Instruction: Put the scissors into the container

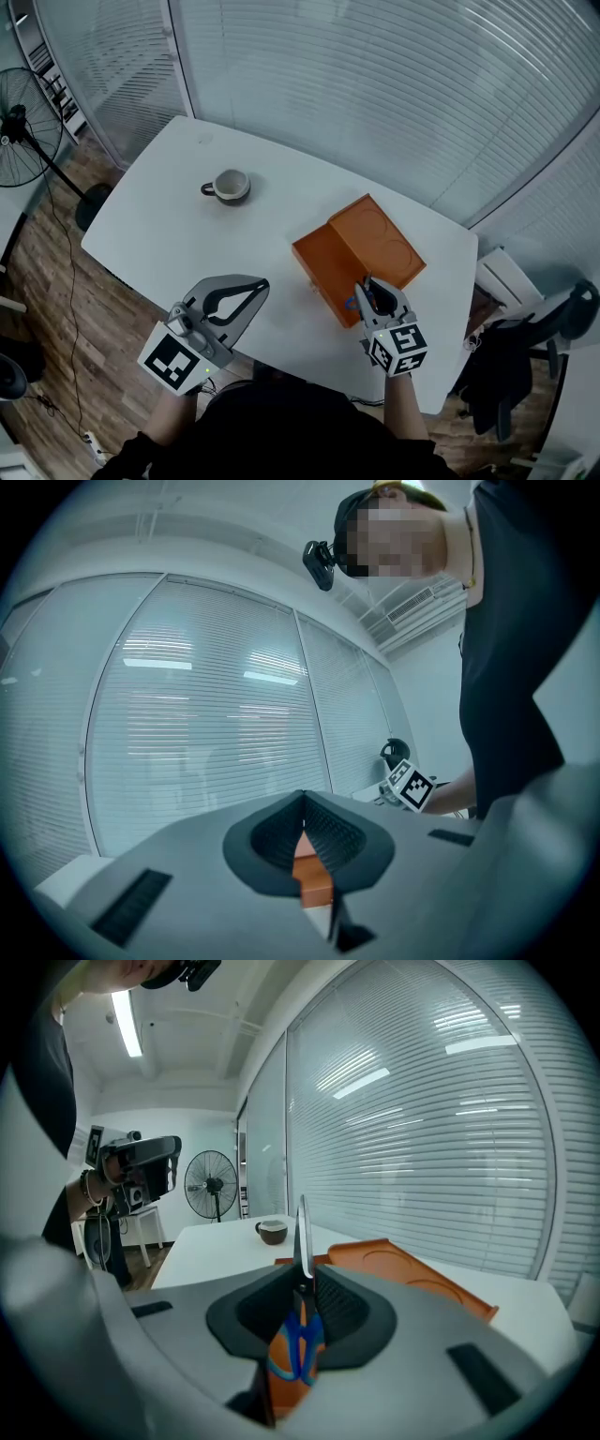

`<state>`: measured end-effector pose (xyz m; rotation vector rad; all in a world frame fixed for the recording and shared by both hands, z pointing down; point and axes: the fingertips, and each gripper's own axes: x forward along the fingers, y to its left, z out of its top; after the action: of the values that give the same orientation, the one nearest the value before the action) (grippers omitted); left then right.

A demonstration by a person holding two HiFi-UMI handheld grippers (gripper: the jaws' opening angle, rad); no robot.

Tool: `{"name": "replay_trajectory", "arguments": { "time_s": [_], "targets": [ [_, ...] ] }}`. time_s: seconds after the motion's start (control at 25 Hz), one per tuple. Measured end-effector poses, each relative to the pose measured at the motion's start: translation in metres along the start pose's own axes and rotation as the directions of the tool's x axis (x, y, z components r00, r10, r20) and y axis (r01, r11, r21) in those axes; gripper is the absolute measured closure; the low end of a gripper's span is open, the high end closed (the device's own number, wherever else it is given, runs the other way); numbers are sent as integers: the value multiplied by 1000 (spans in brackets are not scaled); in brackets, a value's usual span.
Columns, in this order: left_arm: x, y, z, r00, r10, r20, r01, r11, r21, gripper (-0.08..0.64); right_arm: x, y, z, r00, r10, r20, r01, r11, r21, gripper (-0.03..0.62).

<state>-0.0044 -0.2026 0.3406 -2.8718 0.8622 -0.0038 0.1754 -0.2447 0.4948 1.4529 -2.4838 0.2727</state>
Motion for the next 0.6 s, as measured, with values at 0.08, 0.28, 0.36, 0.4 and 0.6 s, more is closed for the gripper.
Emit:
{"name": "replay_trajectory", "arguments": {
  "time_s": [0.08,0.28,0.36,0.4,0.6],
  "targets": [
    [0,1,0,1000,-1,-3,1,1000,2,548,1,0,-4,1000,0,-12,0,1000,3,518],
    [0,3,-2,1000,-3,-11,3,1000,6,548,5,-2,-16,999,1,-50,-1,1000,-2,518],
    [1,4,-1,1000,-3,-9,4,1000,7,548,6,-3,-23,998,-1,-68,1,1000,2,518],
    [2,4,-1,1000,-4,-7,4,1000,7,548,6,-4,-26,997,-2,-74,2,1000,4,518],
    [2,5,0,1000,-9,-8,9,1000,13,548,8,-6,-36,996,-4,-94,4,1000,7,518]
  ]
}}
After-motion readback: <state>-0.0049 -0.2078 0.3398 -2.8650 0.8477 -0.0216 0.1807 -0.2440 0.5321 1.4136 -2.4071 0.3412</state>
